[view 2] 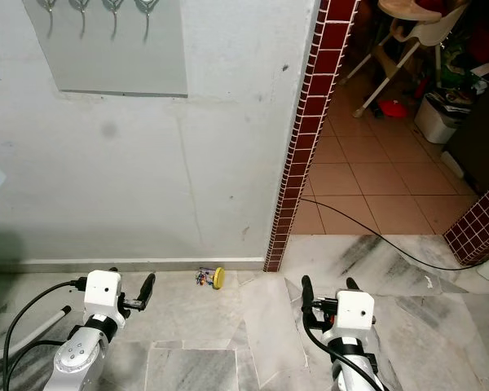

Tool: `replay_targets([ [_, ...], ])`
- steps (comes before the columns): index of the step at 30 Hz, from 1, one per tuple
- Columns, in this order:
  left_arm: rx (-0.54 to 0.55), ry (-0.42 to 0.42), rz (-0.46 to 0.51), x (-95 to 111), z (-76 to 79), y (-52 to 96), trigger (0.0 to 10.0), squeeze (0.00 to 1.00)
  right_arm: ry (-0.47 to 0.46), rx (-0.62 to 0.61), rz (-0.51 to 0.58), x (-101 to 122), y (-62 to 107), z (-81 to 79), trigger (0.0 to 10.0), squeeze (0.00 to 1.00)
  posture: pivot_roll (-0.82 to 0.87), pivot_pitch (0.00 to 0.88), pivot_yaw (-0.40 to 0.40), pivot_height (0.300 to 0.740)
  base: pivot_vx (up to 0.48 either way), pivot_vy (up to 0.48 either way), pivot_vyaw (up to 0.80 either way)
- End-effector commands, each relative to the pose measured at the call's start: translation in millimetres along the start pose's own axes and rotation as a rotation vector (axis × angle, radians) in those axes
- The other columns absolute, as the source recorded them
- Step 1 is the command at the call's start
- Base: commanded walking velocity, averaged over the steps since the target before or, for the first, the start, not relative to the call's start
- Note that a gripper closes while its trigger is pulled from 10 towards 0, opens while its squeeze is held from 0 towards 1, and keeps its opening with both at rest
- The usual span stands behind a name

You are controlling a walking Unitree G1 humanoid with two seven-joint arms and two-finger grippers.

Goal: Hang keys on a hook

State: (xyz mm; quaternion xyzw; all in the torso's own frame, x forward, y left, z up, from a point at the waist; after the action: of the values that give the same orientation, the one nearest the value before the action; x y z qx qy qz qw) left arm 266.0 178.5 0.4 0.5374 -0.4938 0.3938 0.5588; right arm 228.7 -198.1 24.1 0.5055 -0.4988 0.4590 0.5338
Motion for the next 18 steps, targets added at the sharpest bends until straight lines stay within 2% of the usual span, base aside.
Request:
replay_targets([
  [1, -0.037, -0.016, 0.003, 5.7, 5.1, -6.0, 10.0, 0.00, -0.021, -0.039, -0.007, 0.8, 1.4, 5.3, 10.0, 0.00, 0.02, 0.127, 0.005, 0.740, 0.000, 0.000, 0.00],
  [7, -0.080, -0.033, 0.010, 11.0, 11.6, -11.3, 10.0, 0.00, -0.036, -0.057, -0.014, -0.7, 6.5, 3.4, 10.0, 0.00, 0.01, 0.137, 0.029, 0.740, 0.000, 0.000, 0.00],
  [11, -0.100, -0.023, 0.005, 13.8, 10.5, -14.8, 10.0, 0.00, -0.032, -0.062, -0.010, 0.4, 9.4, 1.8, 10.0, 0.00, -0.01, 0.143, 0.046, 0.740, 0.000, 0.000, 0.00],
  [18, -0.095, -0.039, 0.001, 21.4, 0.2, -23.2, 10.0, 0.00, -0.025, -0.086, -0.004, 3.4, 10.8, 7.5, 10.0, 0.00, -0.03, 0.134, 0.055, 0.740, 0.000, 0.000, 0.00],
])
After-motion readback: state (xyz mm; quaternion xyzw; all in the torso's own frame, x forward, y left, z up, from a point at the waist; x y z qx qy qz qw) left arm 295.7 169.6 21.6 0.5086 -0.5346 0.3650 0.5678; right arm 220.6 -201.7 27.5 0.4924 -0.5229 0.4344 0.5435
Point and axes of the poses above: a point about 5 cm out from each wrist's last joint towards the gripper, its own y axis pointing back from the gripper into the wrist, its own x axis along the axis of the wrist's last joint, z = x × y, the point moved 1 cm from there along -y, pointing out of the wrist towards the gripper
